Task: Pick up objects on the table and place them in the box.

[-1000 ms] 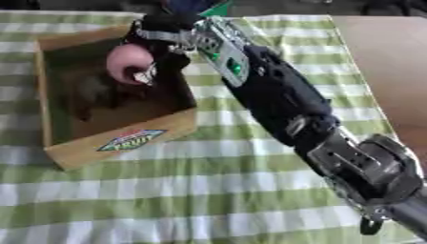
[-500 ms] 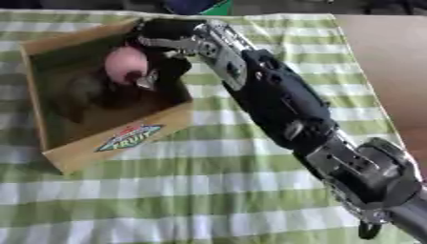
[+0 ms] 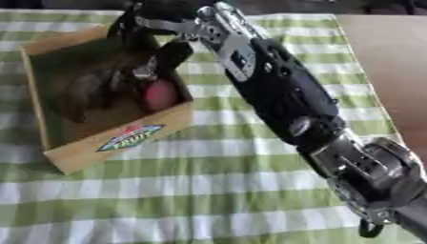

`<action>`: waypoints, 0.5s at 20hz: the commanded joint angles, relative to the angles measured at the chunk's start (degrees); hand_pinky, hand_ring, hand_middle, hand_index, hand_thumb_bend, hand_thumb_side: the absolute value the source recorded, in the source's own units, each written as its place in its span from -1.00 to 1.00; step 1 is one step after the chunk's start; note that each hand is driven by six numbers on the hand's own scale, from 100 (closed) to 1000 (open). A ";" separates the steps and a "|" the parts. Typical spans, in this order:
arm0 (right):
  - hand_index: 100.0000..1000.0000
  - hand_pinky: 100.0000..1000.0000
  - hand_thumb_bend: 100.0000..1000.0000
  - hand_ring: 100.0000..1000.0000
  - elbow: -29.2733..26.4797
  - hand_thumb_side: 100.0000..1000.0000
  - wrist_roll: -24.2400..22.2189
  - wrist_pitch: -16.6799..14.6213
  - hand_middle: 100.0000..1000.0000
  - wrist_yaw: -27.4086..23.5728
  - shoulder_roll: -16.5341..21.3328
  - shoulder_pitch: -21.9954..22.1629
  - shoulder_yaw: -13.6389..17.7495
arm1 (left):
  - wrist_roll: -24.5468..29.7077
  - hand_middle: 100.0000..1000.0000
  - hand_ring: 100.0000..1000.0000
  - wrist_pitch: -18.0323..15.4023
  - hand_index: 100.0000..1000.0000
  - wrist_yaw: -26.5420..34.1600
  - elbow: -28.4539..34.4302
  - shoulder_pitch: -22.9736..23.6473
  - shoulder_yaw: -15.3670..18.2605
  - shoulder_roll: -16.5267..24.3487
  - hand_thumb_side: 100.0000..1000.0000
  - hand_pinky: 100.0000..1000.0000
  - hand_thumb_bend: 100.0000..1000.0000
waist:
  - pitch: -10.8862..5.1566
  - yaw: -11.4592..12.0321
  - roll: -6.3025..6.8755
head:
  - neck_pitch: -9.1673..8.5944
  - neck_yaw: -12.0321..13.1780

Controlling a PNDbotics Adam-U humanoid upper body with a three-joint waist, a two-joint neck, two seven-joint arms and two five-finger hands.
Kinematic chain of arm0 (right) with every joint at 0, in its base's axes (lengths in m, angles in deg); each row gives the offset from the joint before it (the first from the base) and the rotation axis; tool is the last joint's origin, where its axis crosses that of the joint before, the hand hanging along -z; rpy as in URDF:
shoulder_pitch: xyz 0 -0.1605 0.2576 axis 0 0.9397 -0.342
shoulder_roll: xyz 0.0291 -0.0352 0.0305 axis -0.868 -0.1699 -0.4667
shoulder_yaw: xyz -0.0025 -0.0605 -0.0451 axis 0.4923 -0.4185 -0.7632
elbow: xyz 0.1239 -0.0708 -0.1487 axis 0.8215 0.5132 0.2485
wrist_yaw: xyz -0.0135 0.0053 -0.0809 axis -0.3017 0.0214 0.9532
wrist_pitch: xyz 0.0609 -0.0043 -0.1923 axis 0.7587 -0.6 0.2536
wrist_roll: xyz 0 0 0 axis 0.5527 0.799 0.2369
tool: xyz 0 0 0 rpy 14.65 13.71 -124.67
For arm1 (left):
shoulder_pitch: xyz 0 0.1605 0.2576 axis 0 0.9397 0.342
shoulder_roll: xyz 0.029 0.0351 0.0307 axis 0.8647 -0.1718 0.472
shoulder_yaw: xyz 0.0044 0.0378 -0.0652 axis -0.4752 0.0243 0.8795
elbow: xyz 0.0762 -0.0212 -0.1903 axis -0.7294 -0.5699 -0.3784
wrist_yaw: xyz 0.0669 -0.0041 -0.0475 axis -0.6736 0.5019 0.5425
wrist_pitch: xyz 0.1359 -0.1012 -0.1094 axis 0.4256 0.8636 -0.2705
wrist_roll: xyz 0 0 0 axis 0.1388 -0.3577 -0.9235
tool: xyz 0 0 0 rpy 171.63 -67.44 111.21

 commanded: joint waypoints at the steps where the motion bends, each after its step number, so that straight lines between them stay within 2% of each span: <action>1: 0.74 0.33 -0.61 0.53 -3.27 0.24 0.01 1.52 0.24 -2.37 1.92 -1.47 0.79 | 0.11 0.25 0.33 -0.07 0.44 0.09 1.11 -0.45 -0.05 0.55 0.90 -0.17 -1.00 | -1.40 -0.08 0.47 | -0.23 0.27; 6: 0.76 0.34 -0.60 0.55 -6.97 0.30 0.54 3.80 0.27 -6.00 6.21 -1.63 1.56 | -0.06 0.25 0.33 -0.15 0.44 -0.07 1.11 -0.17 0.14 0.77 0.90 -0.17 -1.00 | -1.62 -0.55 0.42 | 0.01 1.27; 10: 0.78 0.36 -0.55 0.59 -7.64 0.28 0.54 4.09 0.32 -7.11 10.76 -1.11 1.39 | -0.13 0.25 0.33 -0.17 0.44 -0.26 1.11 -0.03 0.23 0.93 0.90 -0.17 -1.00 | -1.70 -1.08 0.39 | -0.01 2.22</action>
